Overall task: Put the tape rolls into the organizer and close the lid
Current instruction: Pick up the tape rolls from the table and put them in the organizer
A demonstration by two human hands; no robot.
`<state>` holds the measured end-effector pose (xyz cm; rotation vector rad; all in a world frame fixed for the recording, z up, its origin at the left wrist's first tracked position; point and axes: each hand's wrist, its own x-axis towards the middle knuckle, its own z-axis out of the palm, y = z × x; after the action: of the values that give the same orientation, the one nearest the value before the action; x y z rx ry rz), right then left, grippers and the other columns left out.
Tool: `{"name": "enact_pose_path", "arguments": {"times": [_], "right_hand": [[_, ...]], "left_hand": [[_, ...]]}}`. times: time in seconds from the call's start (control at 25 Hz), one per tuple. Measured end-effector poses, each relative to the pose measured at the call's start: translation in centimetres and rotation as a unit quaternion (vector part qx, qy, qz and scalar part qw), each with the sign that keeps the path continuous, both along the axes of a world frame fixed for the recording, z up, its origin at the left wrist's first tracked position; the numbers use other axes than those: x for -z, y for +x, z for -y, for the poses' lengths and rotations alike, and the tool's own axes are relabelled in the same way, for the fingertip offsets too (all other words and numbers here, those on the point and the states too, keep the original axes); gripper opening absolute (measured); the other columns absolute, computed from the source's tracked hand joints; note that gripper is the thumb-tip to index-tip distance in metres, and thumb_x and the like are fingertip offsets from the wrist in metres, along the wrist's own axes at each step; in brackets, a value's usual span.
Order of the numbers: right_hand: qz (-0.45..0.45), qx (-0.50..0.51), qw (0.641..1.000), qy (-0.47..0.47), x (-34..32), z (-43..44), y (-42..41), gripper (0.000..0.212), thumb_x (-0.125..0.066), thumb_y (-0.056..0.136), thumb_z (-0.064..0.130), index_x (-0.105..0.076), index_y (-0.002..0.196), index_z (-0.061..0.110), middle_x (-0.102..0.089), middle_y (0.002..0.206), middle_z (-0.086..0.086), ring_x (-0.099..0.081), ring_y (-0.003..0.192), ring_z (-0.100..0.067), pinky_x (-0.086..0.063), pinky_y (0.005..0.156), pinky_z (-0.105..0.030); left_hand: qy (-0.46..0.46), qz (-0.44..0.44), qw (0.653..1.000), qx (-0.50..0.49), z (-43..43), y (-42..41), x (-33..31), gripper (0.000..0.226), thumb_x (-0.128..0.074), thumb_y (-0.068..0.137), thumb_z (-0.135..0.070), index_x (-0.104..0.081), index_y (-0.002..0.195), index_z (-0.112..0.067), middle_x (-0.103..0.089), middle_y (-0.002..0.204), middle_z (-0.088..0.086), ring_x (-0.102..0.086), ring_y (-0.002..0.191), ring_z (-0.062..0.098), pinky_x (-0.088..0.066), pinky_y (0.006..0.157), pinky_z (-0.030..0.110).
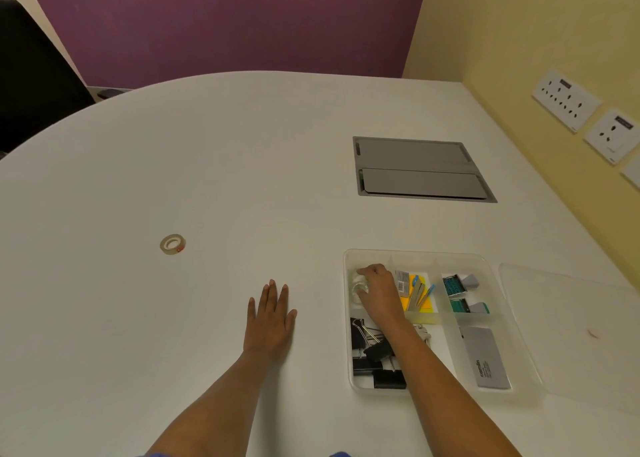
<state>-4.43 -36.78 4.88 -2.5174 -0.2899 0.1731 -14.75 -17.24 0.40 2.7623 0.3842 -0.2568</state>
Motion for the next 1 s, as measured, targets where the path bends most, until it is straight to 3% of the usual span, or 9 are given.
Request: {"name": "enact_pose_path", "arguments": {"times": [0.24, 0.44, 0.64, 1.0], "right_hand": [[0.065, 0.026, 0.997, 0.045, -1.3, -1.0, 0.5, 0.036, -0.057, 0.09, 0.002, -0.057, 0.127, 0.006, -0.054, 0.128, -0.012, -0.045, 0.123, -0.024, -0.041, 0.095, -0.024], [0.092, 0.016, 0.993, 0.072, -3.0, -4.7, 1.2, 0.034, -0.056, 0.093, 0.007, -0.057, 0.127, 0.008, -0.055, 0.128, -0.011, -0.045, 0.123, -0.023, -0.034, 0.09, -0.017], [0.067, -0.016, 0.997, 0.045, -3.6, -10.7, 1.0, 0.038, -0.054, 0.095, 0.013, -0.051, 0.133, 0.01, -0.051, 0.135, -0.008, -0.04, 0.129, -0.023, -0.04, 0.1, -0.027], [0.018, -0.097, 0.995, -0.024, -2.6, -25.3, -1.6, 0.043, -0.05, 0.097, 0.017, -0.043, 0.139, 0.012, -0.044, 0.142, -0.007, -0.037, 0.133, -0.021, -0.045, 0.102, -0.033]], "left_hand": [[-0.012, 0.011, 1.0, 0.002, -0.6, -0.1, 0.2, 0.055, -0.016, 0.102, -0.037, 0.004, 0.151, -0.022, 0.013, 0.161, 0.002, 0.012, 0.148, 0.015, 0.008, 0.121, 0.039], [-0.01, 0.01, 1.0, -0.009, -2.9, -0.2, 0.0, 0.055, -0.015, 0.102, -0.038, 0.003, 0.151, -0.021, 0.013, 0.161, 0.002, 0.012, 0.148, 0.015, 0.009, 0.121, 0.039], [-0.004, -0.002, 1.0, -0.024, -7.5, -1.5, -0.2, 0.055, -0.015, 0.102, -0.038, 0.003, 0.151, -0.02, 0.014, 0.161, 0.003, 0.012, 0.148, 0.016, 0.008, 0.122, 0.039], [0.009, 0.005, 0.999, -0.048, -20.2, -4.5, 0.4, 0.054, -0.016, 0.102, -0.037, 0.004, 0.151, -0.023, 0.013, 0.161, 0.002, 0.01, 0.149, 0.016, 0.006, 0.122, 0.037]]}}
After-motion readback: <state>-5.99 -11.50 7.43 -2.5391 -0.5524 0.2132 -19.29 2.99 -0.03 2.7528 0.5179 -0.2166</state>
